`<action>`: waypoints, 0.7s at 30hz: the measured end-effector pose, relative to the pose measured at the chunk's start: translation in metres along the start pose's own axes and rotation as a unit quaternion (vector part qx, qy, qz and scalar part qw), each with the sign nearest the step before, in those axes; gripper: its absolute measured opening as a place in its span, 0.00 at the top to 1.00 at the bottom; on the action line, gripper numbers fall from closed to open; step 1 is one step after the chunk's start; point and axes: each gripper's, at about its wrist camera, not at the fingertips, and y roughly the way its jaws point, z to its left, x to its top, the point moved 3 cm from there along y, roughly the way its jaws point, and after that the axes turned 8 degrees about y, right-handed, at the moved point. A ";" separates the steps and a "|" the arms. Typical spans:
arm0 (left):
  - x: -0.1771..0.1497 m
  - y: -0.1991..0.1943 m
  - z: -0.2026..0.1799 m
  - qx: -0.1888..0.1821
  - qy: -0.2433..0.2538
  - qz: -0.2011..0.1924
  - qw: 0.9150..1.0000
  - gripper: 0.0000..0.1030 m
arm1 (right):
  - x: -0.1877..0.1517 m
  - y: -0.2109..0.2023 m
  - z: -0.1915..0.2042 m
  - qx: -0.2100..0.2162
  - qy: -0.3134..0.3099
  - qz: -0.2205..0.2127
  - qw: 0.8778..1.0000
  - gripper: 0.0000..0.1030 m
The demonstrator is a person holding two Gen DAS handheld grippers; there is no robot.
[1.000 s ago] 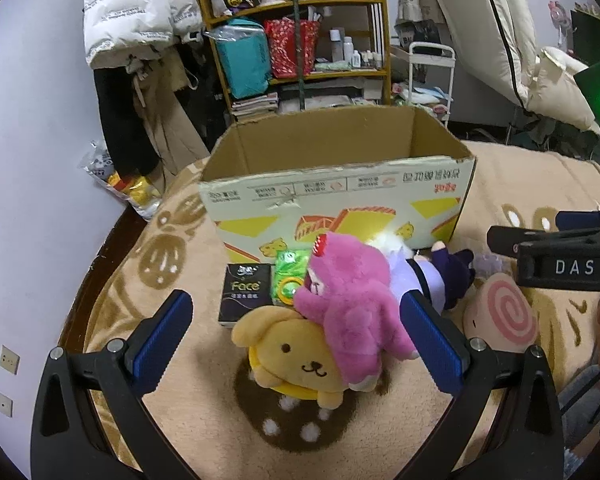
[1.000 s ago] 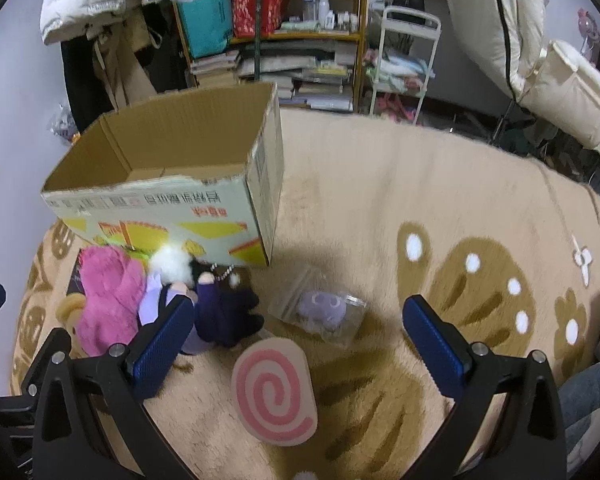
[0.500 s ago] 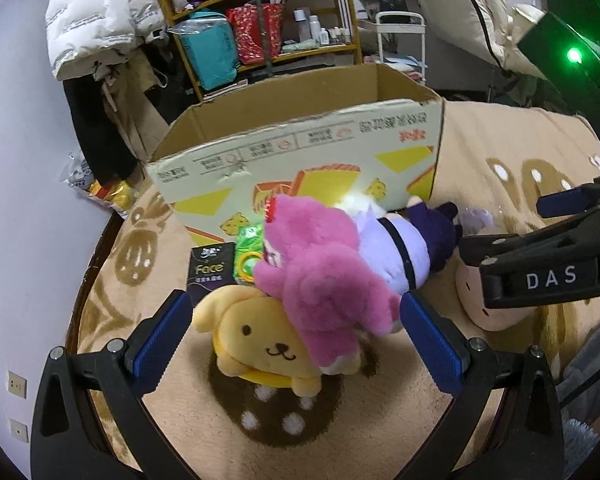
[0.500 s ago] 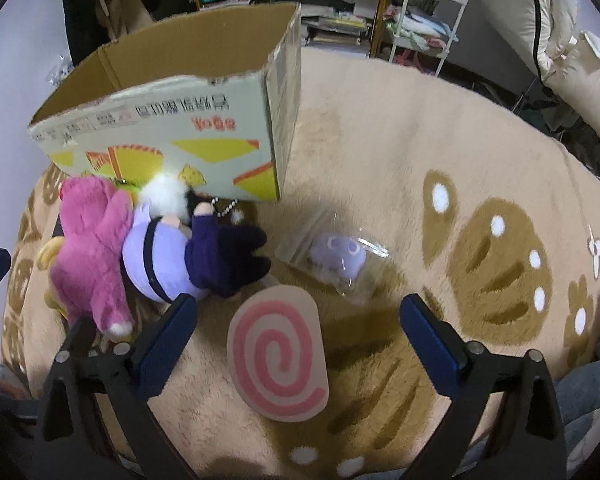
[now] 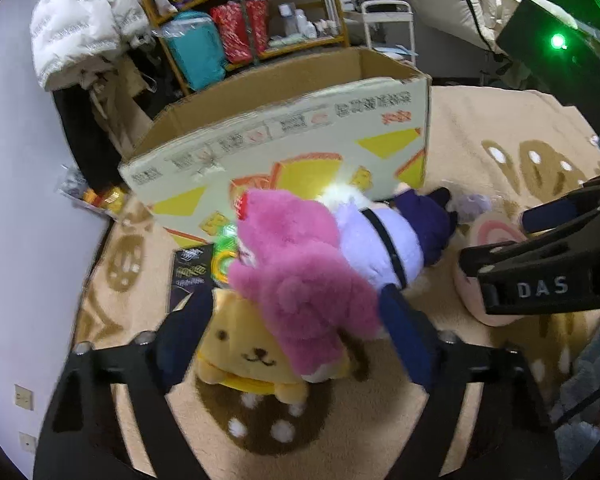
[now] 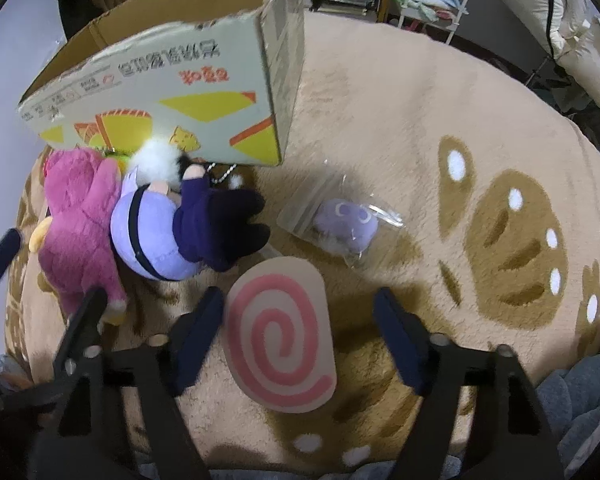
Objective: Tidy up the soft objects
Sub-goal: 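Grasp the pink plush bear with the left tool while the right tool grasps the pink swirl cushion, then lift the pink bear with the left tool while the right tool lifts the swirl cushion over the box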
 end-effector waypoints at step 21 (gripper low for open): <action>-0.014 -0.010 -0.002 -0.037 -0.018 0.005 0.999 0.67 | 0.006 -0.022 0.000 0.021 0.003 -0.043 0.999 0.61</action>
